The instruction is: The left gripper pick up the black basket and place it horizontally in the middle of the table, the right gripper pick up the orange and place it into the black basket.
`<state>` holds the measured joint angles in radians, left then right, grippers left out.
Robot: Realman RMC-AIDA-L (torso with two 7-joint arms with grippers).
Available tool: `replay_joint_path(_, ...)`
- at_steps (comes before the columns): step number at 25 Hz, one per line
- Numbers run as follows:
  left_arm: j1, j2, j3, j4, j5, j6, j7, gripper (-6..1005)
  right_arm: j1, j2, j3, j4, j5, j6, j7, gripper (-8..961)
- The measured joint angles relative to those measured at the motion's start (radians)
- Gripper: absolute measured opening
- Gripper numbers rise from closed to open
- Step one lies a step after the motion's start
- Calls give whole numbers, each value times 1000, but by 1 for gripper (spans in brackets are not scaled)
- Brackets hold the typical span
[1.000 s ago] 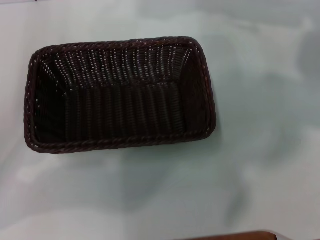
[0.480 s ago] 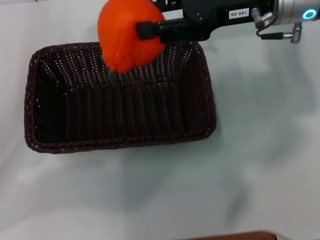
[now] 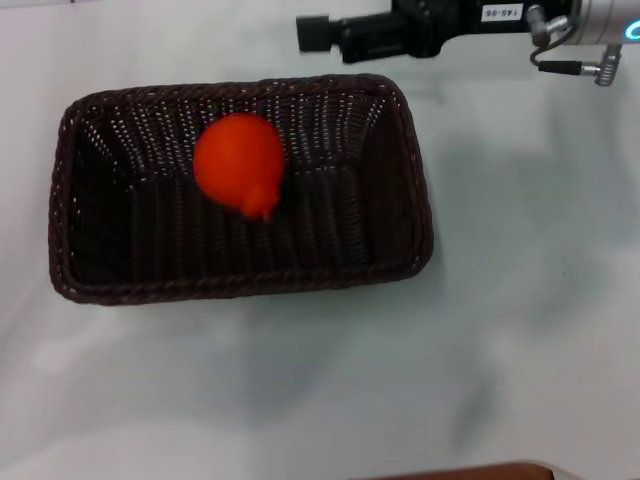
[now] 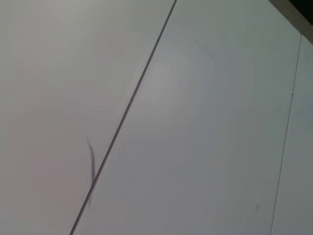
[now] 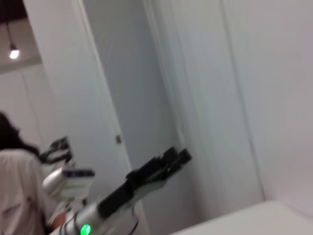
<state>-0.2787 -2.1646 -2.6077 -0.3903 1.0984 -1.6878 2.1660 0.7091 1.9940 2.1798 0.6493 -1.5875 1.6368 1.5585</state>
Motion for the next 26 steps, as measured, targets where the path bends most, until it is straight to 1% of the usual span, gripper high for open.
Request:
replay_joint_path(1,0,0,0,0,0,0,0,582,-14,11,29,-1,19,0,-21,941)
replay_joint_path(3,1,-1,0,0,0,-1,0,582,-47,35,86,-10,86,-1,-86,944)
replay_joint_path(4,1,-1,0,1,0,-1,1,582,-73,53,113,-18,145,0,-145,945)
replay_joint_path(6,1,-1,-4,9,-5,-1,7,582,-114,78,140,-40,252,2,-255,948)
replay_joint_path(8,1,-2,-10,13,-9,-1,10,582,-153,94,151,-103,408,12,-390,948)
replay_joint_path(10,2,-3,-14,13,-14,-2,11,581,-175,97,154,-214,582,34,-494,948)
replay_joint_path(13,8,-5,-17,21,-46,0,27,581,-197,95,157,-386,846,75,-632,948)
replay_joint_path(16,12,-5,-17,40,-68,-4,66,581,-214,96,159,-487,1014,82,-763,948)
replay_joint_path(17,17,-5,-17,60,-95,-16,128,581,-221,96,159,-510,1047,79,-814,948)
replay_joint_path(18,17,-5,-17,60,-95,-16,128,581,-227,96,159,-526,1067,74,-864,948)
replay_joint_path(22,21,-6,-17,128,-161,-38,287,581,-254,98,160,-568,1124,62,-1074,948)
replay_joint_path(26,21,-6,-22,173,-200,-38,408,581,-266,99,163,-591,1140,60,-1133,948)
